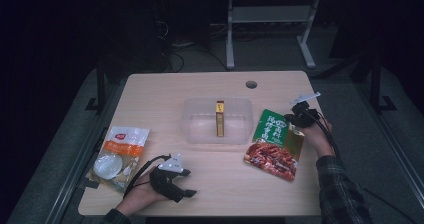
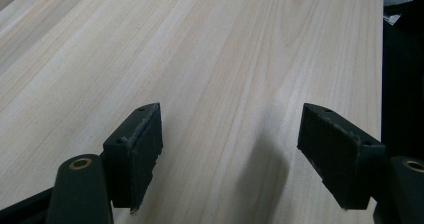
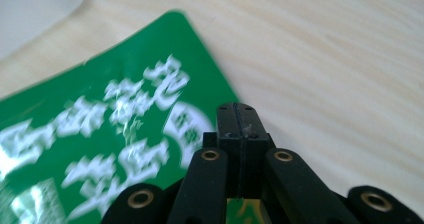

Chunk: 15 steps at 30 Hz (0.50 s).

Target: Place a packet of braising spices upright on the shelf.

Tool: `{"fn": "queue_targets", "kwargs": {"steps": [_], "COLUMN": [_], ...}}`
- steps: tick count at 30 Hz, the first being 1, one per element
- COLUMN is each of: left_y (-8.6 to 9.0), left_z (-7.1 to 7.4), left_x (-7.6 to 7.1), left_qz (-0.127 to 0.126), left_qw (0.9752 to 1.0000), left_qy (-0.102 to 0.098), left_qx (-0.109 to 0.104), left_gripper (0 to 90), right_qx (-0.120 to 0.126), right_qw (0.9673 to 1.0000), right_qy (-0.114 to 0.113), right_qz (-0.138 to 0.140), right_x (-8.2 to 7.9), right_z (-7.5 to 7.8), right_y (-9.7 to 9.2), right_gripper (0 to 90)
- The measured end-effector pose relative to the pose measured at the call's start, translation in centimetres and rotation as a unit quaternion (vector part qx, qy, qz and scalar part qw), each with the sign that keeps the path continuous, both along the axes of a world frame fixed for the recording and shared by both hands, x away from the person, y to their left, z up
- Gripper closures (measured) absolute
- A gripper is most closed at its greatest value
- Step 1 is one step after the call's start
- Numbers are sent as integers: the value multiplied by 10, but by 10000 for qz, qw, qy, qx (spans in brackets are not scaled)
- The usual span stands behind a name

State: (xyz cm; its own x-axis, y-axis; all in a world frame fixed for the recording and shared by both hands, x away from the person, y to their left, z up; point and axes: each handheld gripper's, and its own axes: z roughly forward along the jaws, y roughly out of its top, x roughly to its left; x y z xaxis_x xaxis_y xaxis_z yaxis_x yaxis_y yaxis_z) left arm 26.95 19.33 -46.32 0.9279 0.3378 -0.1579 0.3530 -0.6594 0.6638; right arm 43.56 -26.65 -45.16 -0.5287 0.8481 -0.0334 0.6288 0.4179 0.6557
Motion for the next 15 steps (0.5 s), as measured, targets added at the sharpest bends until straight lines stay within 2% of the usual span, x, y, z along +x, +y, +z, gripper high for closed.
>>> {"fn": "queue_targets", "kwargs": {"steps": [2,4,7,10,12,15], "left_y": [1,2,1,1,1,1], "left_z": [0,0,0,0,0,0], "left_x": [0,1,1,0,0,0], "left_qz": [-20,-24,-17,-3,-4,-1], "left_qw": [10000,10000,10000,10000,10000,10000], "left_qy": [-9,-22,-20,-27,-35,-32], "left_qx": [18,33,39,45,51,37], "left_gripper": [253,254,254,254,254,254], "right_qx": [195,139,96,37,-108,-139], "right_qw": [9998,9998,9998,9998,9997,9995], "right_qy": [35,151,172,177,207,260], "right_qz": [2,-41,-1,1,35,70], "right_x": [7,10,10,10,6,2], "right_z": [-4,-11,-15,-14,-13,-12], "right_y": [1,1,3,5,5,3], "right_gripper": [900,900,900,900,900,900]}}
